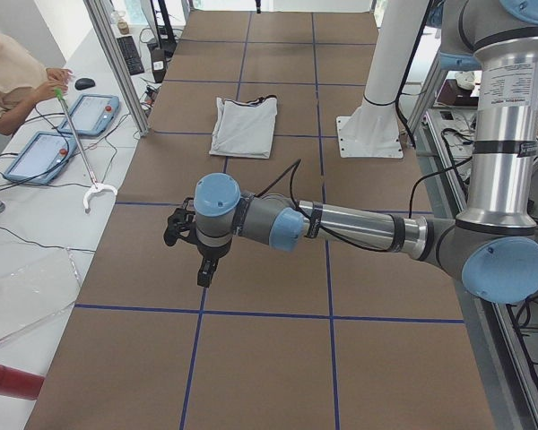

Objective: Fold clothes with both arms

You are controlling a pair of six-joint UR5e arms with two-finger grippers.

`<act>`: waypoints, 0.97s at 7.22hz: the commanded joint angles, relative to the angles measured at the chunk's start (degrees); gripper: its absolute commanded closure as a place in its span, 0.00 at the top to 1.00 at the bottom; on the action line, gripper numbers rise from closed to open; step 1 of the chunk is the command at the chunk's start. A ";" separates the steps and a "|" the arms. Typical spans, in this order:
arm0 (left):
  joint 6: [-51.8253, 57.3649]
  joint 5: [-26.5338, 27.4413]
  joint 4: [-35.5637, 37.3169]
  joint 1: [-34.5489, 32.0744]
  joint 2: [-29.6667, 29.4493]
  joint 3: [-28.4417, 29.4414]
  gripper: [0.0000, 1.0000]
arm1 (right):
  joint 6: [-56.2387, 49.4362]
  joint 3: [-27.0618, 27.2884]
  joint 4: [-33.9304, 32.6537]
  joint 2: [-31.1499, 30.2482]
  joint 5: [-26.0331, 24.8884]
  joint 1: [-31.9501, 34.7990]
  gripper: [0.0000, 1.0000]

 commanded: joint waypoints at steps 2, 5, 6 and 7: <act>-0.31 0.09 -0.07 -0.04 -0.51 -0.23 1.00 | -0.06 0.33 0.09 -0.07 0.46 0.00 1.00; -0.13 0.00 -0.51 -0.04 -0.60 -0.50 1.00 | -0.06 1.56 0.00 -0.16 0.46 0.00 1.00; -0.13 0.09 -1.12 0.05 -0.60 -0.67 1.00 | 0.02 1.65 0.00 -0.16 0.37 0.00 1.00; 0.13 0.17 -1.21 0.05 -0.60 -0.76 1.00 | 0.03 1.65 0.00 -0.16 0.37 0.00 1.00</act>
